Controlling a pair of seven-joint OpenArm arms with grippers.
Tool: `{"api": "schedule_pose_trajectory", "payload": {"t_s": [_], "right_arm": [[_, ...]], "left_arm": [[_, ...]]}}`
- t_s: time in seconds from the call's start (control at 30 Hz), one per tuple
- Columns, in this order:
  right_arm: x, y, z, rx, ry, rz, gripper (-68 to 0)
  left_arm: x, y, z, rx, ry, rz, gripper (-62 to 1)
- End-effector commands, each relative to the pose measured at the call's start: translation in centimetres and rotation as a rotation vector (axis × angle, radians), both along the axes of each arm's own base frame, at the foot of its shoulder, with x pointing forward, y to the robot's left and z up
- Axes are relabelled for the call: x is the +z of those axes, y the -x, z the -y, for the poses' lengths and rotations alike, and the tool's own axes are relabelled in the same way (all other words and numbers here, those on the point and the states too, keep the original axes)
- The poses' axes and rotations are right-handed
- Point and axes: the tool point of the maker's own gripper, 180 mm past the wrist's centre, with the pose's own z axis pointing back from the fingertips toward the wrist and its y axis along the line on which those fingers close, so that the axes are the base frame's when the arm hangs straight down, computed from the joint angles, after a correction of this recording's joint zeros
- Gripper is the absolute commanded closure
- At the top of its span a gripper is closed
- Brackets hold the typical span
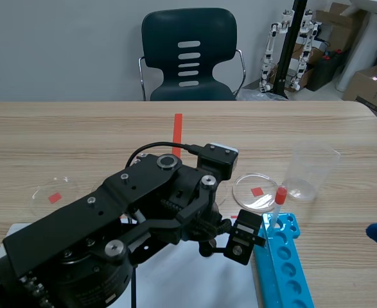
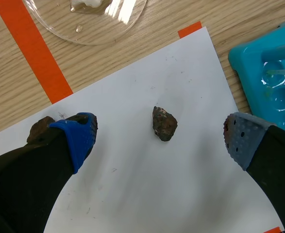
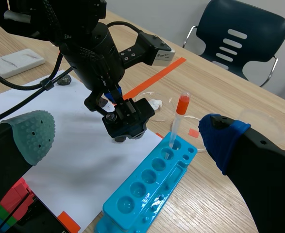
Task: Put the right mineral back
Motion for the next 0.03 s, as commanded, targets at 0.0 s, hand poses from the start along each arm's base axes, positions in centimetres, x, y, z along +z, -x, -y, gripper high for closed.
{"api": "schedule_pose_trajectory", "payload": {"t_s": [0.0], "right_arm": [[0.6,-0.23,-0.06,0.0,-0.015,0.019,-62.1]], "left_arm": [[0.56,-0.48,0.38,0.001,0.016,0.016,-54.4]]}}
